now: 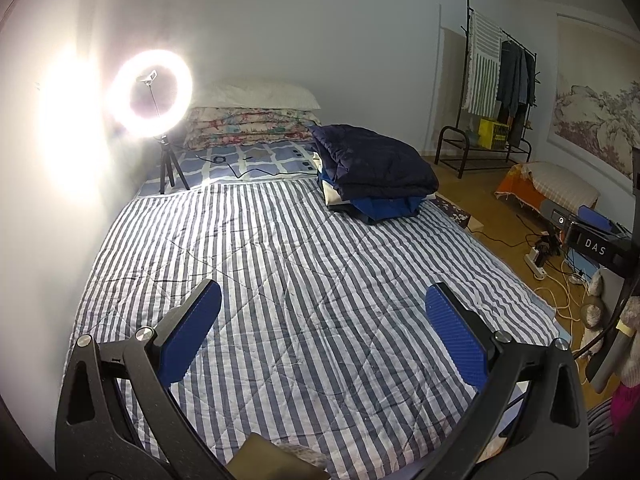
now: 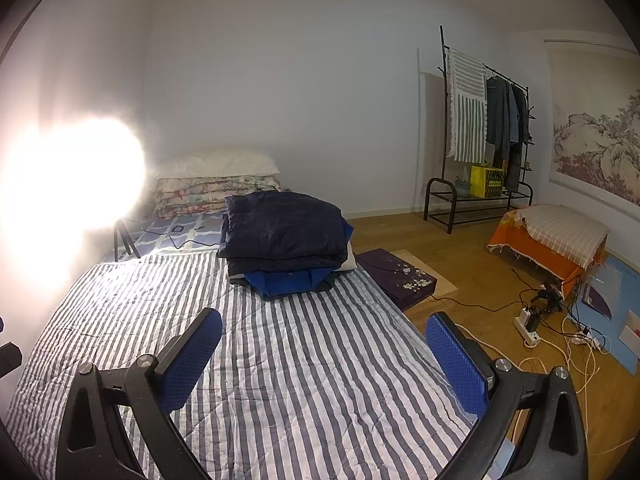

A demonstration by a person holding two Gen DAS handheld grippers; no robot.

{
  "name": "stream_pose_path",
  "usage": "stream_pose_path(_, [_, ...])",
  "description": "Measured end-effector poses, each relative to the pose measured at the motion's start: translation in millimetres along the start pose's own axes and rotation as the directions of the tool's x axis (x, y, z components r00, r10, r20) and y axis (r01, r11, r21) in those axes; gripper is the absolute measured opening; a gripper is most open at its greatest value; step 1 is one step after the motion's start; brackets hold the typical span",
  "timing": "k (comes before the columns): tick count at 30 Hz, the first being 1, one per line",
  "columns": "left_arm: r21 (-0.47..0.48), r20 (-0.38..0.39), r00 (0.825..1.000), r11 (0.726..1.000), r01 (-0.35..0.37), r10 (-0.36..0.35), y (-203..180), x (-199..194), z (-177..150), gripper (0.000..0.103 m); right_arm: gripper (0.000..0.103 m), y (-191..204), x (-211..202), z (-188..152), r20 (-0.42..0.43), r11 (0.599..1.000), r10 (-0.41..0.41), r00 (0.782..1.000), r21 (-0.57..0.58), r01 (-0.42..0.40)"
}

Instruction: Fold large clothes

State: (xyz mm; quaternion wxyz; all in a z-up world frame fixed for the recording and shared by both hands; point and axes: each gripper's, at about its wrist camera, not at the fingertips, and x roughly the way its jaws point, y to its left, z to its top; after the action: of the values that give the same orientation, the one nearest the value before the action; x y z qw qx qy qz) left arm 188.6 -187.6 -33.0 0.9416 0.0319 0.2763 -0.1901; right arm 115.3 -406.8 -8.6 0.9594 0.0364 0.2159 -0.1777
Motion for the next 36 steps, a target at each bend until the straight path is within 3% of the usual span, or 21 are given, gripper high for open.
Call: stream_pose_path(36, [0.014, 0.012, 0.999, 0.999, -0.037, 0.037, 2.7, -3.9, 3.5, 0.103, 0.103, 0.8, -1.9, 1.4, -0.002, 1.0, -0.001, 1.0, -0.002, 0.001])
